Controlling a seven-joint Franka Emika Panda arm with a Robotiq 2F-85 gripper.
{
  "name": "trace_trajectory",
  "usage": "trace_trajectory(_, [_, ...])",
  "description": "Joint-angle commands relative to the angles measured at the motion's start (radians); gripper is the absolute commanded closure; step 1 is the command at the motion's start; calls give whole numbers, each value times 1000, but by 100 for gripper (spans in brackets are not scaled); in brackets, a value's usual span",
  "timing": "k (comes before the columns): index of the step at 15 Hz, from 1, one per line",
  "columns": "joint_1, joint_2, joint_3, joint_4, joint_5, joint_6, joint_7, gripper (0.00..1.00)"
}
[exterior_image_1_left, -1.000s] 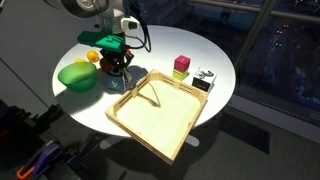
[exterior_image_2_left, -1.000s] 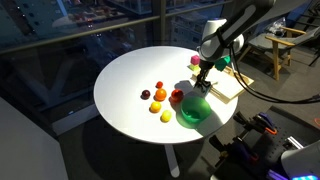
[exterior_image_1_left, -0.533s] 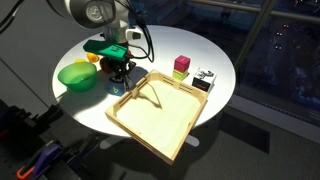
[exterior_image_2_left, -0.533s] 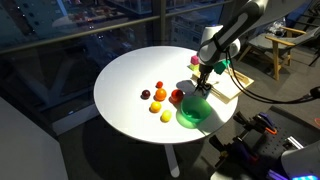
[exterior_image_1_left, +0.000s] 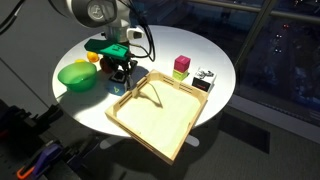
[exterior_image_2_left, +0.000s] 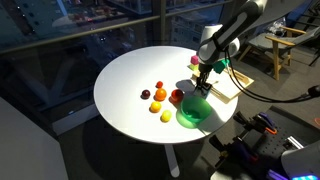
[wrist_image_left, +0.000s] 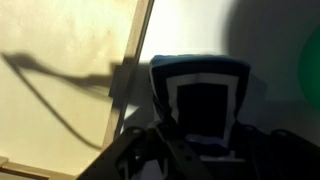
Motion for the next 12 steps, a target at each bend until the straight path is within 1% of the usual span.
trace_trajectory(1, [-10,15,5,23,-22,-14,27,21])
trace_trajectory(2, [-11,15,5,23,-22,-14,27,12])
trace_trajectory(4, [-10,18,5,23,-24,-13,28,1])
trace_trajectory(12, [-17,13,16,6,-14,-3,12,0])
